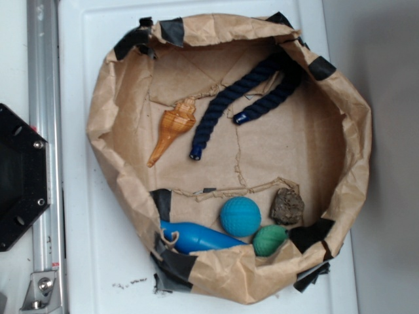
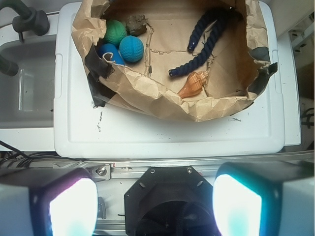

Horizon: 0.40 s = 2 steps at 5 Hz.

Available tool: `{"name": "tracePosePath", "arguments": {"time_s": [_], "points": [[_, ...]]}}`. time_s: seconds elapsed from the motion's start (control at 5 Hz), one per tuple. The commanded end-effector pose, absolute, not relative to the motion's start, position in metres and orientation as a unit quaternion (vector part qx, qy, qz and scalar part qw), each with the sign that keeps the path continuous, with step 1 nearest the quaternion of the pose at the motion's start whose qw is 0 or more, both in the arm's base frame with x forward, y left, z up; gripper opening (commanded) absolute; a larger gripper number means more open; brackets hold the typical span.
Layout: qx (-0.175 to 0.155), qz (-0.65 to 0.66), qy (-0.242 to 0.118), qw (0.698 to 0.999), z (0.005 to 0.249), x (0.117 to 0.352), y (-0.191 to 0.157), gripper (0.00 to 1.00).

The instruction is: Grab the blue rope.

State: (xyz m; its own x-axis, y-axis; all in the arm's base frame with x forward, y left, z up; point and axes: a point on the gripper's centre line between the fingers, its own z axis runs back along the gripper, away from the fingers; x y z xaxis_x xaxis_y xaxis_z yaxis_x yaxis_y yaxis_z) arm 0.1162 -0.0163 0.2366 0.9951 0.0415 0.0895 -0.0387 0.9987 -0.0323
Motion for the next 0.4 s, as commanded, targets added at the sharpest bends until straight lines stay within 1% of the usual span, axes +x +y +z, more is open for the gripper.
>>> {"name": "tracePosePath", "arguments": {"time_s": [0.0, 0.2], "points": [[-0.015, 0.020, -0.045, 0.999, 0.237, 0.116, -0.016, 1.00], [-0.023, 0.016, -0.067, 0.997, 0.193, 0.166, 0.006, 1.00]]}}
